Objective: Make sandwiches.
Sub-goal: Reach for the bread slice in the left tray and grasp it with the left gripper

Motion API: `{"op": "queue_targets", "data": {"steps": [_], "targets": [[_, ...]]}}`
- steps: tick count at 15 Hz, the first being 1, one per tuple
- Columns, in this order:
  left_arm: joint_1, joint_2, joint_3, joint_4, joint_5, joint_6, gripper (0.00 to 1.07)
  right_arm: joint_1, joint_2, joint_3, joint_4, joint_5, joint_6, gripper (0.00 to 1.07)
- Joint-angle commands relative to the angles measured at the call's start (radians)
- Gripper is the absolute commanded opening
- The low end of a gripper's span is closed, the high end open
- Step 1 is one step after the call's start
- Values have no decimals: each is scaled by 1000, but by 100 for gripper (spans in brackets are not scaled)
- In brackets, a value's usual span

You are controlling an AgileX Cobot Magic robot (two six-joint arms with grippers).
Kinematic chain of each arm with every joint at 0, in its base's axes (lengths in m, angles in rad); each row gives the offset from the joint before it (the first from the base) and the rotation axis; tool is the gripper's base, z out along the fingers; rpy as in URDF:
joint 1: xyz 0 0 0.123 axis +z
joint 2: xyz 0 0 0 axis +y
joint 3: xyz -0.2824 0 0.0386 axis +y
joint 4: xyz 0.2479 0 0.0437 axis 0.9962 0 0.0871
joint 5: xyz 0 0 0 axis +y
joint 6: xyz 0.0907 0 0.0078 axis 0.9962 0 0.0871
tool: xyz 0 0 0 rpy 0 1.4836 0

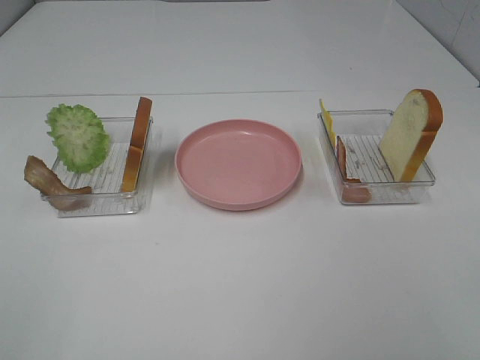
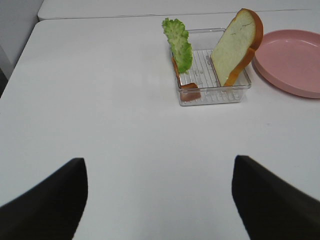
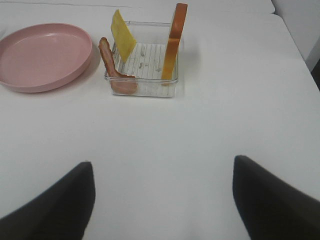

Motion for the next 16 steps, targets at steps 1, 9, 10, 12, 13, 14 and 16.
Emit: {"op": "queue_targets", "data": {"steps": [1, 9, 10, 12, 13, 14, 16], "targets": [[4, -21, 3, -5, -10, 1, 76, -6, -17, 1, -2, -9, -11, 72], [4, -21, 3, -5, -10, 1, 76, -6, -17, 1, -2, -9, -11, 72], [4, -21, 3, -5, -10, 1, 76, -6, -17, 1, -2, -9, -11, 72], [4, -21, 3, -5, -10, 1, 76, -6, -17, 1, -2, -9, -11, 72], [4, -21, 3, -5, -10, 1, 76, -6, -17, 1, -2, -9, -11, 72], [4, -20, 3, -5, -10, 1, 76, -6, -17, 1, -2, -9, -11, 72], [4, -19, 3, -5, -10, 1, 76, -6, -17, 1, -2, -9, -11, 72]]}}
